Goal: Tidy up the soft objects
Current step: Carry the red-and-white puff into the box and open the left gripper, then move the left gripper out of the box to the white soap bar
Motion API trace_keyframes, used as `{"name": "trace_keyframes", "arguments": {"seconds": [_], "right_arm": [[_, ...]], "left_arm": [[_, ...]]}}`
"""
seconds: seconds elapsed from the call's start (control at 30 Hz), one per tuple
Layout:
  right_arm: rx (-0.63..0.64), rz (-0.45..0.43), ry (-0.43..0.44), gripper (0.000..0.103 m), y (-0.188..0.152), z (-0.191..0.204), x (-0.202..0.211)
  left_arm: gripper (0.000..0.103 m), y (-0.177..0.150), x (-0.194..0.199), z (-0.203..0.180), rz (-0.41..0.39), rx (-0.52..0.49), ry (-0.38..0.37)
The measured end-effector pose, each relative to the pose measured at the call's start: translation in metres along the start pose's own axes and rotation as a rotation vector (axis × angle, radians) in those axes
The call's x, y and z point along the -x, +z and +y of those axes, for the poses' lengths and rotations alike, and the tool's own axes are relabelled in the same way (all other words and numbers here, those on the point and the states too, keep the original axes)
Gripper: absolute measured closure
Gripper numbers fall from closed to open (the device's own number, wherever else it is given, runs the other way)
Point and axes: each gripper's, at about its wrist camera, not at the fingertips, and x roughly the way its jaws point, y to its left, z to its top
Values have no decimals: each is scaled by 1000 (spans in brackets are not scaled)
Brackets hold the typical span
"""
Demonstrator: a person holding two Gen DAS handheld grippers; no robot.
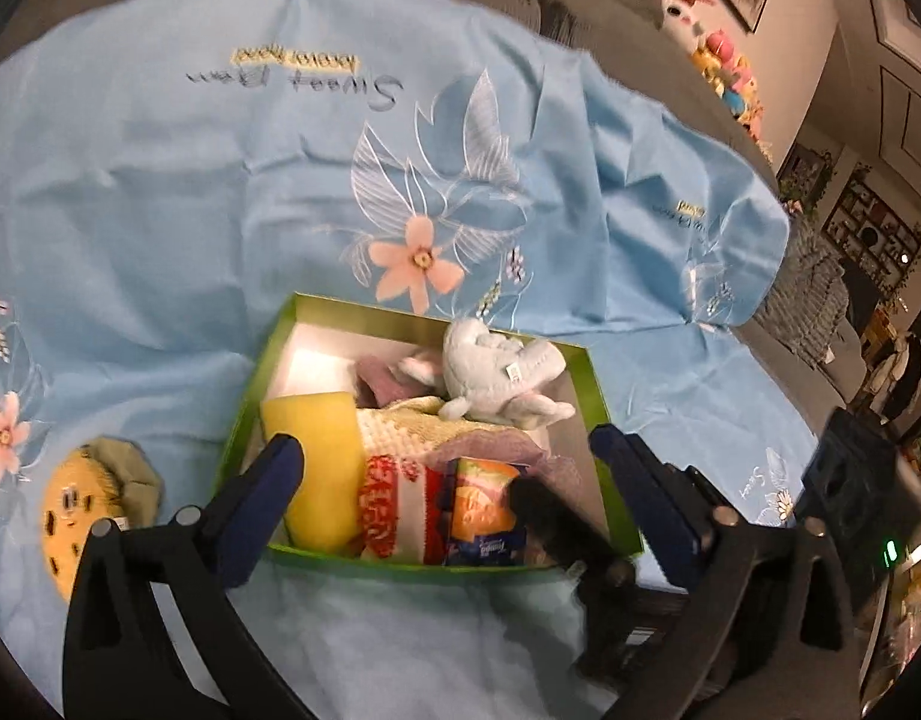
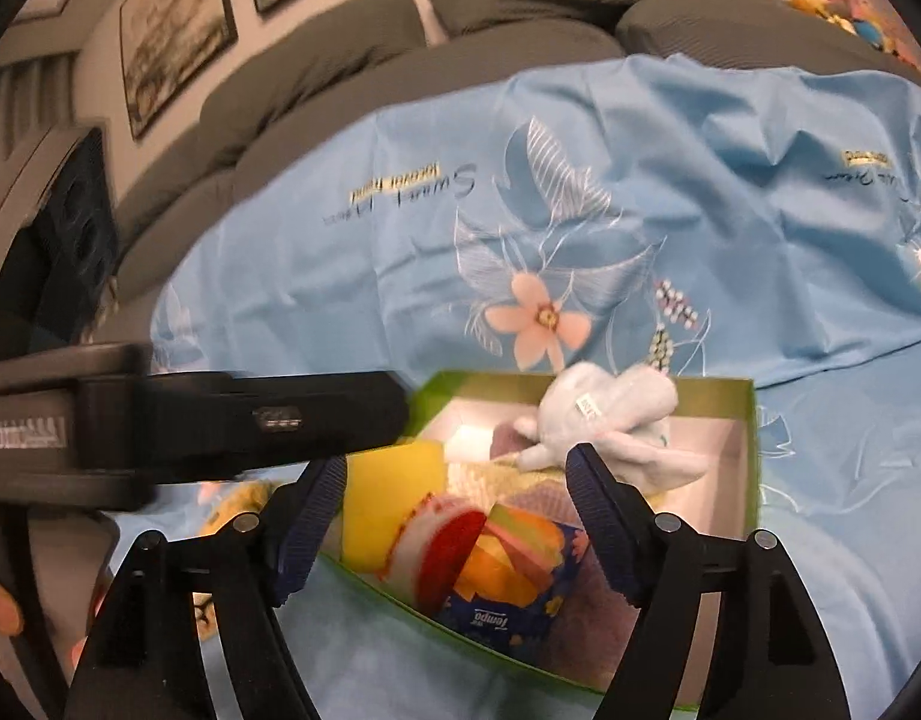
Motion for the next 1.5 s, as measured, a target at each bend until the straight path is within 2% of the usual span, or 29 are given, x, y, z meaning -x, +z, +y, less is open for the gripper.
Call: {"name": "trace_keyframes", "arguments": {"seconds": [0.1, 0.23, 0.43, 0.53, 0.67, 0.9, 1.1, 1.5], "right_arm": [[-35, -18, 6, 26, 0, -7, 10], [-48, -20, -12, 25, -3, -10, 12], [-10, -2, -101, 25, -15, 0, 12], [42, 6, -163, 25, -21, 9, 11], [68, 28, -204, 21, -28, 17, 7], [78, 43, -261, 19, -35, 22, 4], [86, 78, -281, 18, -42, 25, -5], [144, 112, -192, 18, -54, 54, -10]], "left_arm": [[1, -9, 14, 6, -19, 2, 44], [1, -24, 23, 11, -39, -13, 150], [1, -51, 26, 20, -46, 12, 233], [1, -69, 26, 18, -58, -12, 318], [1, -86, 29, 19, -84, -31, 372], [1, -88, 35, 33, -114, 20, 391], [1, -90, 38, 46, -105, 63, 421], [1, -101, 56, 60, -99, 44, 450]]}}
